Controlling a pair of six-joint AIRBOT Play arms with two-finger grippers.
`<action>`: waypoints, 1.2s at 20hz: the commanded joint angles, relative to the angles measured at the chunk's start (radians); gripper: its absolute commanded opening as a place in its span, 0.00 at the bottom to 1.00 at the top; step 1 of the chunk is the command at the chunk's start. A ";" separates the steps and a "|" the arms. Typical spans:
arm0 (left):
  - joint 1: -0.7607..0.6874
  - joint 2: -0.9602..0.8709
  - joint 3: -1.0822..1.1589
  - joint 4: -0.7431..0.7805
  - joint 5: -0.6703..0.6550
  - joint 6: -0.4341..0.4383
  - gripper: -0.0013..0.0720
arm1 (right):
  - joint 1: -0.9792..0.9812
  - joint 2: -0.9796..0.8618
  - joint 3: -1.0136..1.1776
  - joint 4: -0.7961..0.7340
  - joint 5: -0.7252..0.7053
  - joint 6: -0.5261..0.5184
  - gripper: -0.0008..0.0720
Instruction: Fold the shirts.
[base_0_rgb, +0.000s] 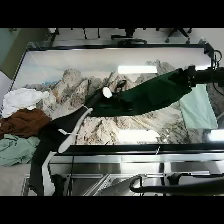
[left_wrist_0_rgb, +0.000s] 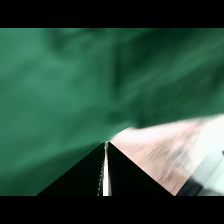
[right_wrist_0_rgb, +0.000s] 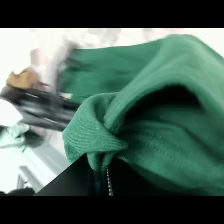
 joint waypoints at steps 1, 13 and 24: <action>-0.123 -0.125 0.169 0.002 0.084 -0.049 0.08 | 0.023 0.022 0.035 0.026 0.043 0.046 0.03; 0.262 0.229 0.228 -0.002 -0.513 -0.026 0.08 | 0.175 0.010 0.035 -0.088 -0.040 0.132 0.03; 0.545 0.633 0.059 0.001 -0.462 0.045 0.08 | 1.073 -0.399 0.038 -0.039 -1.029 -0.125 0.61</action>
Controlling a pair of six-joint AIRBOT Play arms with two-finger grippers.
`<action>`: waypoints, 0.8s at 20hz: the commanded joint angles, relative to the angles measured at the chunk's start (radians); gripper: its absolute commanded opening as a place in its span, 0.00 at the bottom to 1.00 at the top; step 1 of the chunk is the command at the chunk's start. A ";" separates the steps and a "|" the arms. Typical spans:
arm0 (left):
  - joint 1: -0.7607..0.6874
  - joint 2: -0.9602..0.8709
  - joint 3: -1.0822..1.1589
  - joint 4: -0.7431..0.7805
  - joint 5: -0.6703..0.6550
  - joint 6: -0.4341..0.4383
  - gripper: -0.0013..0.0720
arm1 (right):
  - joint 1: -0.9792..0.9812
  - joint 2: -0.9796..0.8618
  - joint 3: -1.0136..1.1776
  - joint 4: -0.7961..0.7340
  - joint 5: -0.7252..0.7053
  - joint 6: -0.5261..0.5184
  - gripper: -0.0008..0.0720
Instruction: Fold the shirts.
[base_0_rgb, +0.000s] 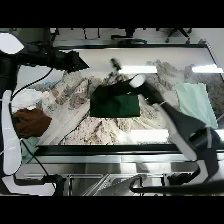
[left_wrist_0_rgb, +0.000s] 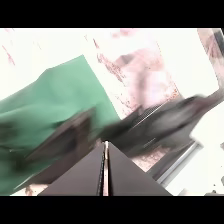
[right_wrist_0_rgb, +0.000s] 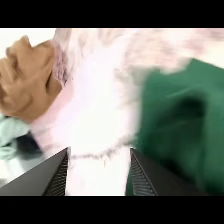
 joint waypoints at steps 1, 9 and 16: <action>0.028 0.084 -0.087 0.002 0.023 0.063 0.08 | 0.152 -0.112 0.002 0.003 -0.199 -0.110 0.61; 0.029 0.093 -0.116 0.002 0.009 0.081 0.08 | -0.290 0.097 0.002 -0.103 0.286 0.025 0.65; 0.028 0.093 -0.116 0.002 -0.014 0.081 0.08 | -0.645 0.065 -0.116 -0.344 0.511 0.180 0.85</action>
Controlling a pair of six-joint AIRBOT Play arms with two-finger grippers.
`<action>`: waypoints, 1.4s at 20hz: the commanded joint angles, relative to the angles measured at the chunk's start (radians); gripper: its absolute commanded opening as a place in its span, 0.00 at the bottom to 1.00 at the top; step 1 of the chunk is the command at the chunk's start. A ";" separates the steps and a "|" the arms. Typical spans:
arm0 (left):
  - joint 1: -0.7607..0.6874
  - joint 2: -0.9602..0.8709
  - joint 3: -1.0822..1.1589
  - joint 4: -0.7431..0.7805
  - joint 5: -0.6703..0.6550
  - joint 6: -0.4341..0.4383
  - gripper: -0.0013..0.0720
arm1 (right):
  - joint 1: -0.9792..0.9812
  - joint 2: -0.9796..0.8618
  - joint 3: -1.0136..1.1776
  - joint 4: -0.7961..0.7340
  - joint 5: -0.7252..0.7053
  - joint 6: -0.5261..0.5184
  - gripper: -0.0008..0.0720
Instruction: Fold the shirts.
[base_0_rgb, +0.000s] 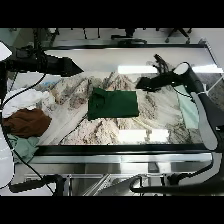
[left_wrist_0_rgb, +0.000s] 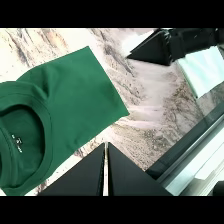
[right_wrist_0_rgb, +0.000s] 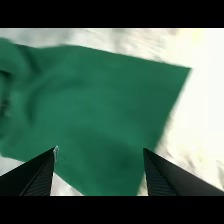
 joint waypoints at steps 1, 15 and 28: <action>0.000 0.001 0.000 0.000 -0.010 0.000 0.08 | -0.097 -0.039 -0.085 -0.037 0.095 0.028 0.85; -0.002 0.000 0.000 0.000 -0.011 0.000 0.08 | 0.075 -0.175 -0.003 0.258 0.014 -0.154 0.03; -0.002 0.000 0.000 0.000 -0.092 -0.001 0.08 | -0.515 0.064 0.444 0.125 0.003 0.217 0.03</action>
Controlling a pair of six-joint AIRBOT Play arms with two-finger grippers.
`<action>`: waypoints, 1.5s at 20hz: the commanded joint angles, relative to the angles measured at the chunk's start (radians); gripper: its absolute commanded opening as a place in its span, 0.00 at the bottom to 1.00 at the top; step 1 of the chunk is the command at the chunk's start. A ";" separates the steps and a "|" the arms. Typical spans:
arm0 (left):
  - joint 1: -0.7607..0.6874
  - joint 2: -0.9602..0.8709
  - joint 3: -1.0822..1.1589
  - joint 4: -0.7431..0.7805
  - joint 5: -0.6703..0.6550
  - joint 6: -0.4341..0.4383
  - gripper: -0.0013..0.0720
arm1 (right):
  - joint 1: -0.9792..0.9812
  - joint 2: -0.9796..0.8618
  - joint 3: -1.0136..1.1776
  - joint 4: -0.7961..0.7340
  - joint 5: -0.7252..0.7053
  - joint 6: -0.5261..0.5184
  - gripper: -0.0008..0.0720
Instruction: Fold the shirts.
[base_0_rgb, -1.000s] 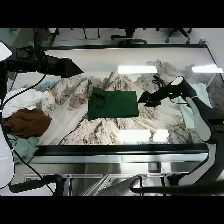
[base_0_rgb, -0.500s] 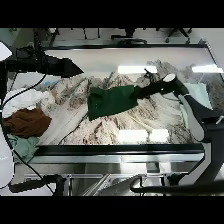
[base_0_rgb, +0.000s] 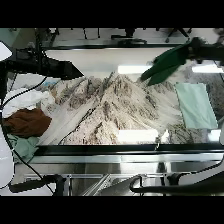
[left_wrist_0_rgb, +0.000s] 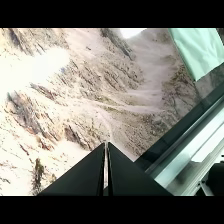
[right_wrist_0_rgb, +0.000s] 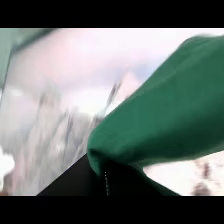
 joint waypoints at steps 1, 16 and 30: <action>0.000 0.000 0.000 0.000 -0.031 -0.001 0.08 | -0.171 0.061 0.028 -0.185 0.010 0.134 0.03; -0.001 0.000 -0.002 0.000 -0.087 -0.001 0.08 | -0.219 0.073 -0.187 -0.731 0.582 0.430 0.50; 0.016 0.024 0.004 0.001 -0.066 0.021 0.03 | -0.124 0.106 -0.198 -0.434 0.409 0.236 0.03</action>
